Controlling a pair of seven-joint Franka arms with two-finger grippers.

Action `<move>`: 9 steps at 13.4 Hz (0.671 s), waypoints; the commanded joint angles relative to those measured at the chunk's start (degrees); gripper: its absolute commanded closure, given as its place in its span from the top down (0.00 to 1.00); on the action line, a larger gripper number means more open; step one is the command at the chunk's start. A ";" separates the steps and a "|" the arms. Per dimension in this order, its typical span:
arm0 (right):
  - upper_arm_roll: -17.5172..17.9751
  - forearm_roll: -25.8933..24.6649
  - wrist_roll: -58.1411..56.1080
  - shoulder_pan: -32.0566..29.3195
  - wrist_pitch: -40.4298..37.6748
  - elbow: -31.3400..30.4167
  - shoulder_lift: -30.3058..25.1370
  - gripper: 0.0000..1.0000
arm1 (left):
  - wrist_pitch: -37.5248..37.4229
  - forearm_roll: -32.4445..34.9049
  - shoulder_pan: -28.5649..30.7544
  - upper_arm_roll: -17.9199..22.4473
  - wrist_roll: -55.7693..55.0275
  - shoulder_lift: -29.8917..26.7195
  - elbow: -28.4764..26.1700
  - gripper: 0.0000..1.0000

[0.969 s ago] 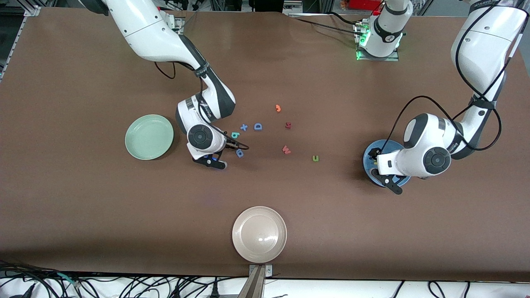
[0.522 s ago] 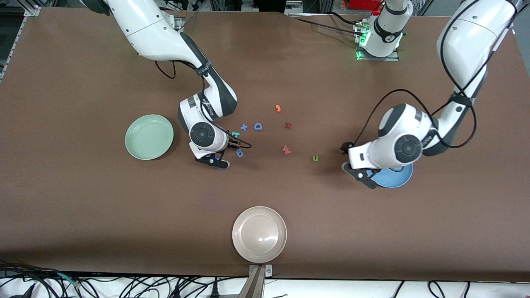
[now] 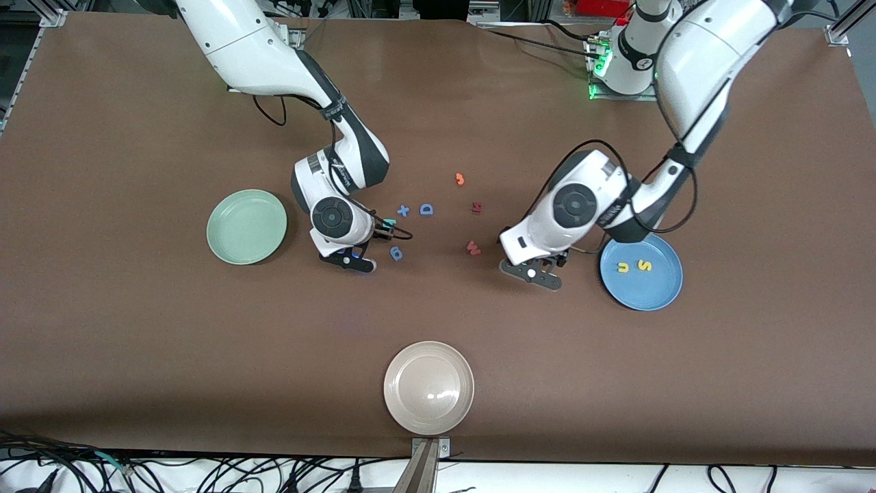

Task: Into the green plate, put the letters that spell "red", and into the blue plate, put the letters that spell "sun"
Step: 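Grasp the green N with the left gripper while the right gripper grasps teal letter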

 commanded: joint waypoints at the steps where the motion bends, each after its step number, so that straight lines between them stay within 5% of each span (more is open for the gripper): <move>1: -0.09 -0.03 -0.55 0.20 1.39 -2.65 -1.13 0.58 | 4.55 3.67 -1.22 1.66 -5.79 1.69 0.44 1.00; 9: -0.09 -0.03 -1.17 0.46 5.35 -2.73 -0.69 0.54 | 6.42 3.67 -1.22 2.27 -7.47 5.29 0.00 1.00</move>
